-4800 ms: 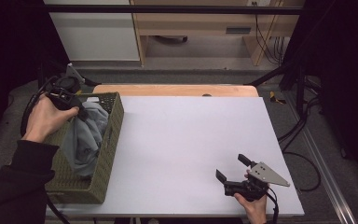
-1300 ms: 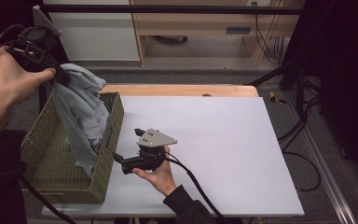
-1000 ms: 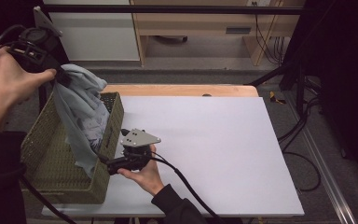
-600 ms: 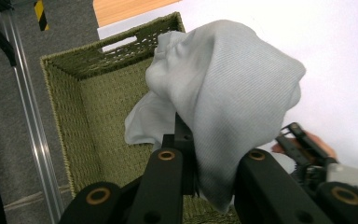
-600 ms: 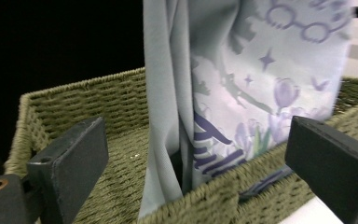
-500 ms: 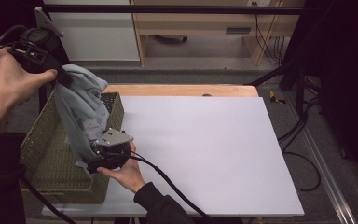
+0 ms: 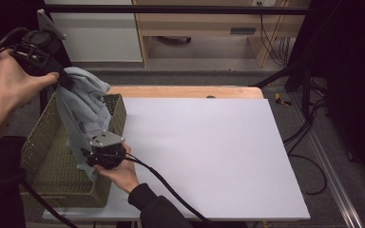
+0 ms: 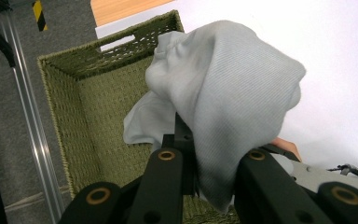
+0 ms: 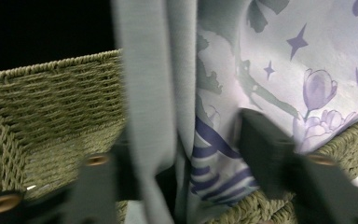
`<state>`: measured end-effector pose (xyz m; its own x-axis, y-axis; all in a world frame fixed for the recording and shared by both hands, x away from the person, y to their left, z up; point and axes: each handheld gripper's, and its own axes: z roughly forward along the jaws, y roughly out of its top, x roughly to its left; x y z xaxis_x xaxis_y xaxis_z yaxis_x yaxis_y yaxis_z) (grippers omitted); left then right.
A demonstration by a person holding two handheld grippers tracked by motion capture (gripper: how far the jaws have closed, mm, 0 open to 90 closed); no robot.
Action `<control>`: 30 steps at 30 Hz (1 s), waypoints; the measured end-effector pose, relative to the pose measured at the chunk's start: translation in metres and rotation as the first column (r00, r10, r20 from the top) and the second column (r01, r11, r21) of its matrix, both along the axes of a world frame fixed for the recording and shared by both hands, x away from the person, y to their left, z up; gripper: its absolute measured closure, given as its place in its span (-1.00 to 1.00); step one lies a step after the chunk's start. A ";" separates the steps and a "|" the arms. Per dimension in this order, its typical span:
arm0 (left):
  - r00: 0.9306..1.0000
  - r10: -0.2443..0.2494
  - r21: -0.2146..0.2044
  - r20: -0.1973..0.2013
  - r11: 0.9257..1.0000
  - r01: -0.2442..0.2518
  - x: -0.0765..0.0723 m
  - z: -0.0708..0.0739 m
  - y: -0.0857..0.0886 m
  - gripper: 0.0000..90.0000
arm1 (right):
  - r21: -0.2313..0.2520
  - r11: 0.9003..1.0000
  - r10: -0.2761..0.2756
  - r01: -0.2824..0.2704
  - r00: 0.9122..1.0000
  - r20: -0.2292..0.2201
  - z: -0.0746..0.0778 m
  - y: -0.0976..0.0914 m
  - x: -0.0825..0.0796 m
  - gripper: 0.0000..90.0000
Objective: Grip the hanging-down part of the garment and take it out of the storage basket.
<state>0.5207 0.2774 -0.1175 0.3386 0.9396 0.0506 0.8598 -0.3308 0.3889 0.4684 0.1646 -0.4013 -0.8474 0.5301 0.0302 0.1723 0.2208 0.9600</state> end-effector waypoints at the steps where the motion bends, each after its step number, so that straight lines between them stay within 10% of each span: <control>1: 1.000 0.001 0.000 0.000 1.000 -0.001 0.000 0.000 0.000 0.83 | 0.002 1.000 0.010 -0.010 1.000 -0.015 0.000 -0.002 0.001 0.60; 15: 1.000 0.017 -0.008 0.017 1.000 -0.017 -0.002 0.001 0.006 0.83 | 0.016 0.999 0.040 -0.041 0.999 0.011 0.014 -0.033 0.002 0.88; 30: 0.999 0.034 -0.019 0.016 0.999 -0.033 -0.002 -0.005 0.017 0.83 | 0.115 0.993 0.002 -0.012 0.996 0.084 0.069 -0.093 0.005 0.89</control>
